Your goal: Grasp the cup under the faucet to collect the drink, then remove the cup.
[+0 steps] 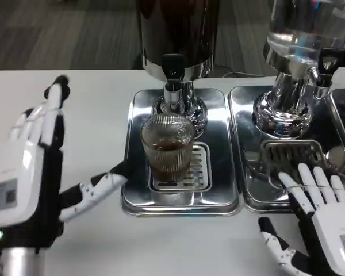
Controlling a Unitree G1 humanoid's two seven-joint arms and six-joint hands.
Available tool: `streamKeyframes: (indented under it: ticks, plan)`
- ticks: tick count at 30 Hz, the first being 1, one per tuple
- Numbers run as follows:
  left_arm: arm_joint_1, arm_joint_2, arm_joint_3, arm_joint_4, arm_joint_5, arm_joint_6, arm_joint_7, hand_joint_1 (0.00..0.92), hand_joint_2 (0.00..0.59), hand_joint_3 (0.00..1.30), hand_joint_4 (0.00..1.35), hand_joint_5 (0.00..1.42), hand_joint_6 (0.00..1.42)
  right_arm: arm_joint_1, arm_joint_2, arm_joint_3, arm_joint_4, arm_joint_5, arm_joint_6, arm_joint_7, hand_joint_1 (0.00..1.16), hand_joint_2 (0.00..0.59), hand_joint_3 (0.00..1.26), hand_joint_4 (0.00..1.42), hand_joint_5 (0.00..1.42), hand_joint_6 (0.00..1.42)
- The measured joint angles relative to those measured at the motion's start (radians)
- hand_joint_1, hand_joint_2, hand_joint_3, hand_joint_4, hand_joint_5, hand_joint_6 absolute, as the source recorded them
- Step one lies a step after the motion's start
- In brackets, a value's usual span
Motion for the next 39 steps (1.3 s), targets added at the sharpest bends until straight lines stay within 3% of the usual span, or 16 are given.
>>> streamKeyframes:
  ticks: [4,8,12,17,21,22,25,31,35,39]
  plan:
    - [0.100,0.007,0.008,0.091,0.006,-0.076,0.072,0.000,0.019,0.00,0.00,0.13,0.09,-0.012,0.004,-0.024,-0.061,0.051,0.002,0.081,0.29,0.219,0.08,0.00,0.00,0.03]
    - [0.133,0.023,0.002,0.159,0.028,-0.090,0.094,0.000,0.027,0.00,0.00,0.12,0.07,-0.029,0.011,-0.049,-0.129,0.106,0.007,0.168,0.33,0.199,0.00,0.00,0.00,0.03]
    - [0.133,0.031,-0.023,0.226,0.051,-0.112,0.136,0.000,0.034,0.02,0.00,0.14,0.08,-0.105,0.040,-0.058,-0.188,0.212,0.024,0.337,0.40,0.181,0.00,0.00,0.00,0.03]
    - [0.126,0.031,-0.040,0.300,0.063,-0.116,0.179,0.000,0.034,0.03,0.00,0.14,0.08,-0.180,0.074,-0.070,-0.183,0.311,0.059,0.472,0.44,0.166,0.00,0.00,0.00,0.00]
    - [0.128,0.031,-0.051,0.305,0.082,-0.116,0.189,0.000,0.044,0.08,0.00,0.16,0.09,-0.248,0.095,-0.069,-0.178,0.342,0.092,0.554,0.49,0.173,0.00,0.00,0.00,0.00]
    - [0.131,0.031,-0.050,0.304,0.083,-0.113,0.196,0.000,0.045,0.08,0.00,0.16,0.09,-0.295,0.110,-0.064,-0.154,0.358,0.120,0.604,0.49,0.172,0.00,0.00,0.00,0.00]
    - [0.144,0.031,-0.050,0.299,0.084,-0.113,0.216,0.000,0.046,0.10,0.00,0.17,0.09,-0.371,0.132,-0.057,-0.106,0.395,0.154,0.667,0.51,0.165,0.00,0.00,0.00,0.00]
    - [0.170,0.036,-0.036,0.284,0.081,-0.113,0.228,0.000,0.047,0.12,0.00,0.18,0.10,-0.454,0.177,-0.042,-0.027,0.434,0.167,0.700,0.51,0.164,0.00,0.00,0.00,0.00]
    - [0.179,0.038,-0.020,0.278,0.080,-0.113,0.232,0.000,0.069,0.24,0.00,0.19,0.10,-0.500,0.195,-0.032,0.036,0.437,0.167,0.700,0.52,0.153,0.00,0.00,0.00,0.00]
    - [0.190,0.038,-0.013,0.277,0.073,-0.119,0.232,0.000,0.073,0.28,0.00,0.19,0.10,-0.550,0.233,-0.031,0.127,0.469,0.164,0.697,0.50,0.156,0.00,0.00,0.00,0.00]
